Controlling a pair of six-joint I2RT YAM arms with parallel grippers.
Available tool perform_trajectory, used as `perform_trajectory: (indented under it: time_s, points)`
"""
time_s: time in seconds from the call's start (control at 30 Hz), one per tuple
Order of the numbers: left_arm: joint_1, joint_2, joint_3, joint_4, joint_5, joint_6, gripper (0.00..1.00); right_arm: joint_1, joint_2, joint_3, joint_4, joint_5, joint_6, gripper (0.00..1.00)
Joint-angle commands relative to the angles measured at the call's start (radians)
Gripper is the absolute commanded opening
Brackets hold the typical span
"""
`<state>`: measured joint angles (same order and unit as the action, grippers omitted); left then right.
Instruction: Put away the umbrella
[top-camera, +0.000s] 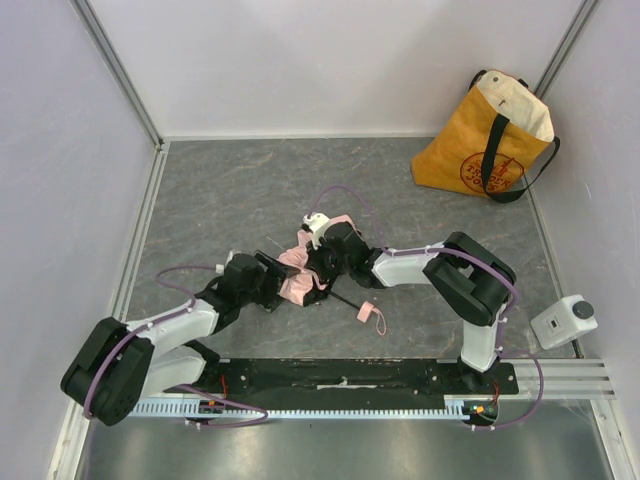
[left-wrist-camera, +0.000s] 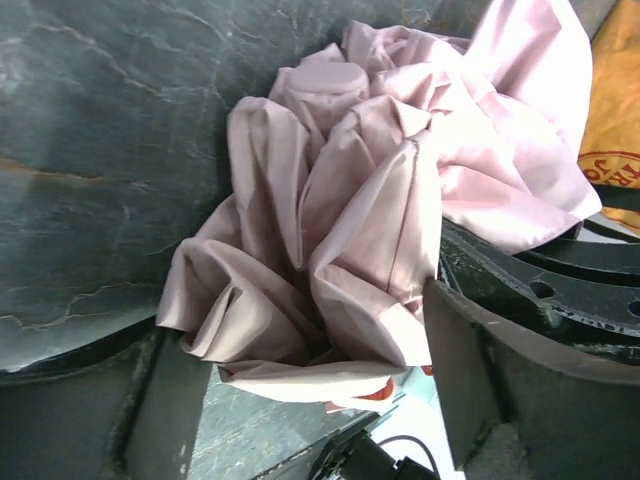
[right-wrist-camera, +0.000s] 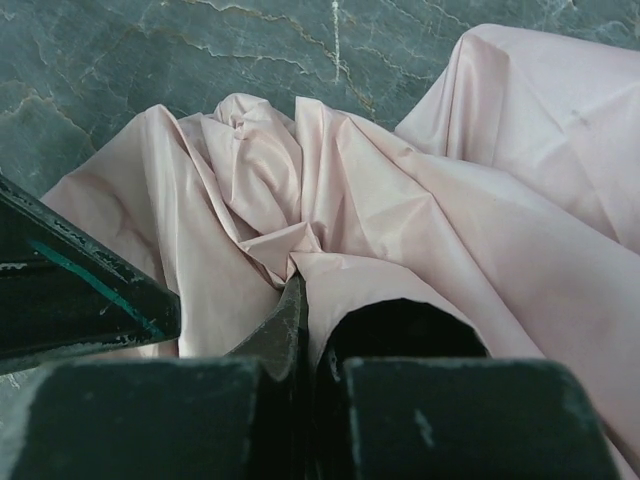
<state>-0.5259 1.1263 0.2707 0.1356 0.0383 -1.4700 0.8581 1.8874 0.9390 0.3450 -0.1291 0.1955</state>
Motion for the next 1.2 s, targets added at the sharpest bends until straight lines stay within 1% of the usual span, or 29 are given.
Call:
perform_trajectory:
  time_s: [0.0,0.1,0.2,0.27,0.4,0.5,0.6,0.63,0.77,0.8,0.83,0.87,0.9,0.93,1.0,1.1,1.13,1.17]
  points:
    - [-0.005,0.021,0.007,0.039,0.002,0.027,0.9,0.001,0.085,-0.039,-0.152,-0.009,-0.088,0.0]
    - [-0.006,0.044,0.021,0.045,-0.015,0.017,0.93,0.002,0.091,-0.02,-0.179,-0.029,-0.125,0.0]
    - [0.0,0.107,0.05,0.033,-0.028,-0.019,0.94,0.002,0.07,-0.035,-0.17,-0.035,-0.163,0.0]
    - [0.003,0.16,0.109,-0.028,-0.029,-0.042,0.95,0.004,0.059,-0.045,-0.161,-0.033,-0.186,0.0]
    - [0.006,0.274,0.24,-0.218,-0.067,-0.099,0.94,0.035,0.061,-0.052,-0.127,-0.027,-0.237,0.0]
    - [0.02,0.32,0.256,-0.222,-0.067,-0.125,0.89,0.058,0.067,-0.052,-0.107,-0.021,-0.242,0.0]
    - [0.041,0.336,0.245,-0.211,-0.095,-0.132,0.77,0.07,0.059,-0.069,-0.083,-0.026,-0.242,0.0]
    - [0.046,0.345,0.251,-0.206,-0.104,-0.121,0.75,0.073,0.061,-0.071,-0.08,-0.026,-0.243,0.0]
    - [0.049,0.417,0.294,-0.211,-0.068,-0.087,0.7,0.091,0.055,-0.074,-0.086,-0.021,-0.277,0.0]
    - [0.049,0.456,0.298,-0.215,-0.063,-0.085,0.66,0.097,0.049,-0.072,-0.096,-0.021,-0.29,0.0]
    - [0.049,0.484,0.295,-0.203,-0.058,-0.076,0.5,0.105,0.045,-0.068,-0.106,-0.006,-0.304,0.0]
    - [0.049,0.503,0.294,-0.189,-0.051,-0.058,0.27,0.114,0.039,-0.062,-0.121,0.008,-0.317,0.0]
    - [0.05,0.521,0.291,-0.18,-0.043,-0.041,0.11,0.124,0.038,-0.048,-0.142,0.025,-0.332,0.0]
    - [0.05,0.533,0.285,-0.159,-0.014,-0.02,0.08,0.134,0.036,-0.031,-0.17,0.045,-0.344,0.0]
    - [0.05,0.529,0.254,-0.108,-0.008,0.0,0.06,0.147,0.019,-0.02,-0.185,0.072,-0.347,0.0]
    - [0.049,0.466,0.193,-0.065,-0.031,0.019,0.02,0.145,-0.017,-0.023,-0.198,0.108,-0.309,0.0]
    - [0.049,0.437,0.183,-0.071,-0.035,0.028,0.02,0.147,-0.036,-0.023,-0.202,0.123,-0.292,0.02]
    - [0.05,0.411,0.176,-0.097,-0.035,0.028,0.02,0.147,-0.048,-0.014,-0.221,0.161,-0.26,0.1]
